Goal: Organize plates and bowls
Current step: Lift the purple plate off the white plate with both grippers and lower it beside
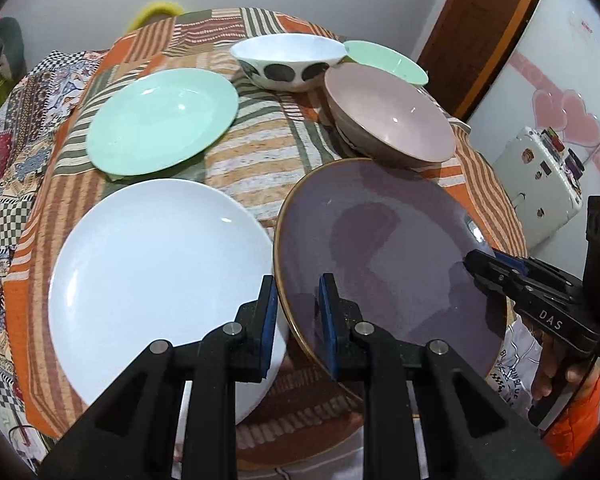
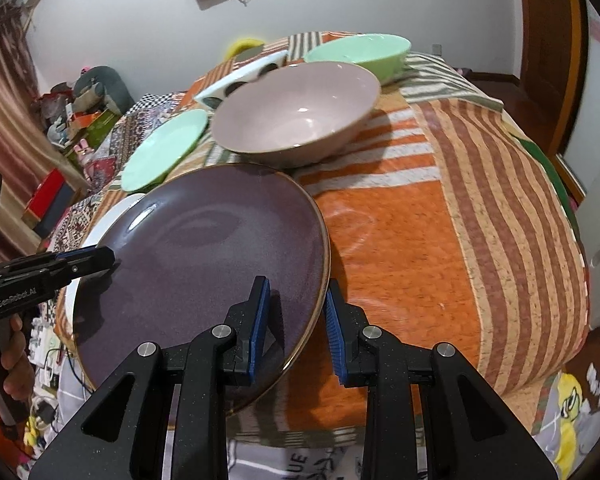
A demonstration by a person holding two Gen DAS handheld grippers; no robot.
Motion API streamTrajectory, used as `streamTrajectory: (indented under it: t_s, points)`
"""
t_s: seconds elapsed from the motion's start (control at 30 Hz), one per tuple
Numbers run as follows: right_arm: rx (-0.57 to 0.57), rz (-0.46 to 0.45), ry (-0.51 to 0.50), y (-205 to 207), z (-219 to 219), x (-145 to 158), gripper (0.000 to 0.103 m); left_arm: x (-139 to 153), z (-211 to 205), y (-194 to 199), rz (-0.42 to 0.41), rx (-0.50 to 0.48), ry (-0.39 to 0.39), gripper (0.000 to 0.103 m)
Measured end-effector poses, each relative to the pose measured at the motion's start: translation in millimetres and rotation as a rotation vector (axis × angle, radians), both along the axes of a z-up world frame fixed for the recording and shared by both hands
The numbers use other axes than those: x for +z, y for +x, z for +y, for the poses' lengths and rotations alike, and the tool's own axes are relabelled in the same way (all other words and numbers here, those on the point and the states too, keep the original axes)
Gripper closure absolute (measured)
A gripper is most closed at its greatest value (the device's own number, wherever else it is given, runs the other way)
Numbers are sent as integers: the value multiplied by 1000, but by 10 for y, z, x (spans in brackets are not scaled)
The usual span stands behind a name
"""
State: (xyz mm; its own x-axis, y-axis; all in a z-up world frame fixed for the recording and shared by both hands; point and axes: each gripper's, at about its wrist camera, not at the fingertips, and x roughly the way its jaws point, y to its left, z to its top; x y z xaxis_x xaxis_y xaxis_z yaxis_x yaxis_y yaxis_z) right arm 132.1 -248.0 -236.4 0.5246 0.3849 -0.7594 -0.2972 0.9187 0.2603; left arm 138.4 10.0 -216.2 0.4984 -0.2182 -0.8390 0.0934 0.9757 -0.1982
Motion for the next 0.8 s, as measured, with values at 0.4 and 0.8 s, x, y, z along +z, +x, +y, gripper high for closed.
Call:
streamTrajectory:
  t_s: [0.4, 0.8]
  points:
    - [-22, 56, 5, 72, -62, -138, 78, -165, -98, 127, 49, -18, 7, 83]
    - [-21, 12, -33, 57, -52, 7, 76, 61, -141, 47, -32, -28, 46, 83]
